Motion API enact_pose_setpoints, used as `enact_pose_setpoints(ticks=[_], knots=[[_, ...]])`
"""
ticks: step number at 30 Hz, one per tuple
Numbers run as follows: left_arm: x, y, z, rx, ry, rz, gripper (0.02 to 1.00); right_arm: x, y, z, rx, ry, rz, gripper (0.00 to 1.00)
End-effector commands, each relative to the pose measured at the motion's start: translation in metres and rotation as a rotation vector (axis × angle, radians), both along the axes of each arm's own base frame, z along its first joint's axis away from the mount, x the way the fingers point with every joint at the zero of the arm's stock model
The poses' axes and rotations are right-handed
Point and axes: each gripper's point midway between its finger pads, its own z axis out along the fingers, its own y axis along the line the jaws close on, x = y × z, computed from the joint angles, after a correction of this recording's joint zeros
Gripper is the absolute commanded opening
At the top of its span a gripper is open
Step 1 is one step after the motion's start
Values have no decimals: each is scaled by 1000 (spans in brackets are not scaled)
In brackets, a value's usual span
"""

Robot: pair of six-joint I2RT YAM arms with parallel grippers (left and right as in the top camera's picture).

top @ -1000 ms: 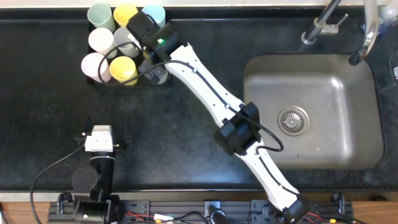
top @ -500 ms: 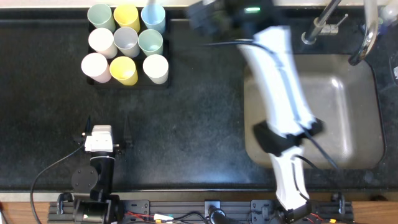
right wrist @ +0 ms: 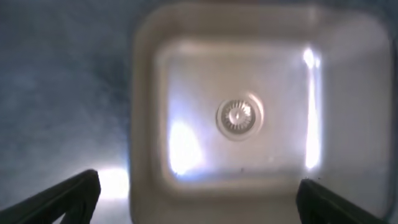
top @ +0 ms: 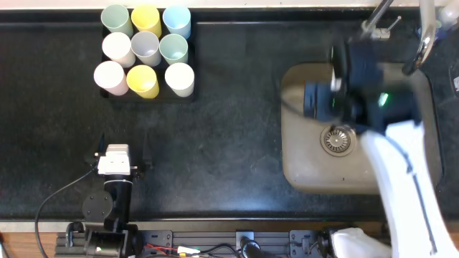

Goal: Store Cups

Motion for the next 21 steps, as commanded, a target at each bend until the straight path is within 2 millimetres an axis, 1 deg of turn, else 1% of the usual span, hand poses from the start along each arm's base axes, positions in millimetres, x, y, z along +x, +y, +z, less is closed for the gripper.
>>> enact_pose_setpoints(ticks=[1,3,4,5,6,7,8,9,10,11,12,15,19,21], knots=[[0,2,0,22,-2,8,998,-6,2,-32,86,-272,-55,996],[0,2,0,22,-3,8,998,15,1,-14,119,-542,-66,998],[0,2,0,22,-2,8,998,26,0,4,118,-718,-47,998],[0,2,0,22,-2,8,998,31,0,19,114,-842,-33,998],[0,2,0,22,-2,8,998,35,1,37,119,-986,-18,998],[0,2,0,22,-2,8,998,35,1,49,127,-1090,-14,998],[0,2,0,22,-2,8,998,33,0,60,130,-1194,-9,996],[0,2,0,22,-2,8,998,30,-1,67,115,-1268,3,998],[0,2,0,22,-2,8,998,27,-2,68,89,-1305,17,996],[0,2,0,22,-2,8,996,24,-2,65,58,-1319,33,998],[0,2,0,22,-3,8,998,23,-2,55,23,-1301,51,996],[0,2,0,22,-2,8,998,21,-3,37,9,-1264,62,998],[0,2,0,22,-2,8,998,21,-3,20,-1,-1208,69,998],[0,2,0,21,-3,8,998,21,-4,15,-6,-1187,68,998]])
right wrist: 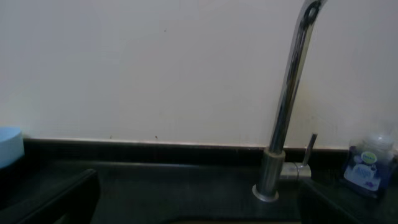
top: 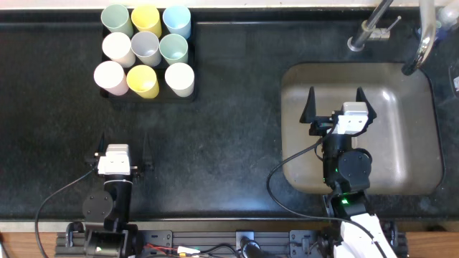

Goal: Store Cups

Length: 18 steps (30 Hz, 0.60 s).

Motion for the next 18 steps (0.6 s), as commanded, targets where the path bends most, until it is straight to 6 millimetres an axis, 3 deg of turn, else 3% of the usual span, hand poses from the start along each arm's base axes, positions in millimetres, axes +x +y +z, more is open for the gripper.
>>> enact_pose_setpoints(ticks=[1,5,12,18], knots=[[0,2,0,22,-3,9,998,0,-3,-1,-29,11,-17,998],[0,2,0,22,-3,9,998,0,-17,-7,-34,37,-60,998],[0,2,0,22,-3,9,998,-20,-78,-27,-38,102,-248,998],[0,2,0,22,-3,9,998,-54,-79,-55,-37,94,-252,998]])
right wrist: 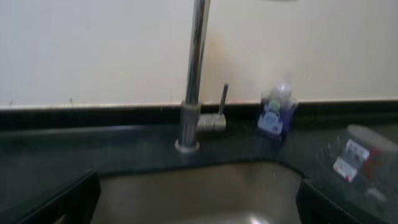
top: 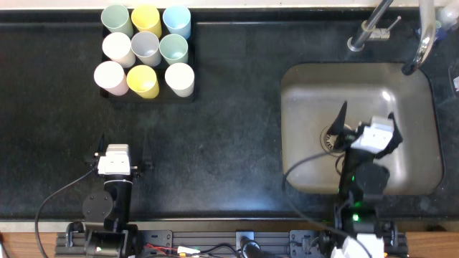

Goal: Store Cups

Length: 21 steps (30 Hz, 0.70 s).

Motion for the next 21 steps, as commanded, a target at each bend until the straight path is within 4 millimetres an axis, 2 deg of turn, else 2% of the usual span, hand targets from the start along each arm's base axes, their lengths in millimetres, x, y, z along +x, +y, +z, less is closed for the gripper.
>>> enact_pose_setpoints(ticks=[1,7,16,21], knots=[[0,2,0,22,-3,9,998,-20,-1,-16,-4,-18,-5,998],[0,2,0,22,-3,9,998,-36,0,-44,-2,84,-2,998],[0,2,0,22,-3,9,998,-44,1,-13,-4,-54,2,998],[0,2,0,22,-3,9,998,-44,1,-12,-4,-55,0,1000]])
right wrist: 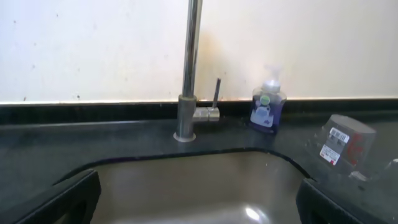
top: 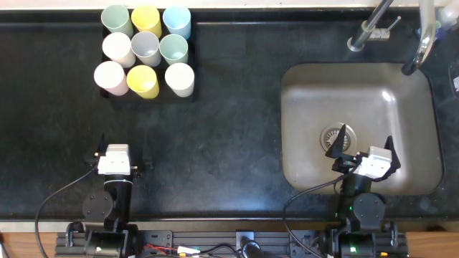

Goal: Store Cups

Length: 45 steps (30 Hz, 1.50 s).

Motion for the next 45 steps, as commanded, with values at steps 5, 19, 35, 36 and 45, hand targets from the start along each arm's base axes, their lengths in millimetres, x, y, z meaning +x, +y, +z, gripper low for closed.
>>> enact_pose_setpoints(ticks=[5,19,35,36,45], knots=[[0,2,1,22,-3,9,998,0,1,-3,6,-2,9,998],[0,2,1,22,-3,9,998,6,53,-10,228,-3,312,998],[0,2,1,22,-3,8,998,6,53,-10,228,-3,312,998],[0,2,1,21,-3,9,998,6,53,-10,228,-3,312,996],[0,2,1,22,-3,9,998,6,53,-10,228,-2,312,998]])
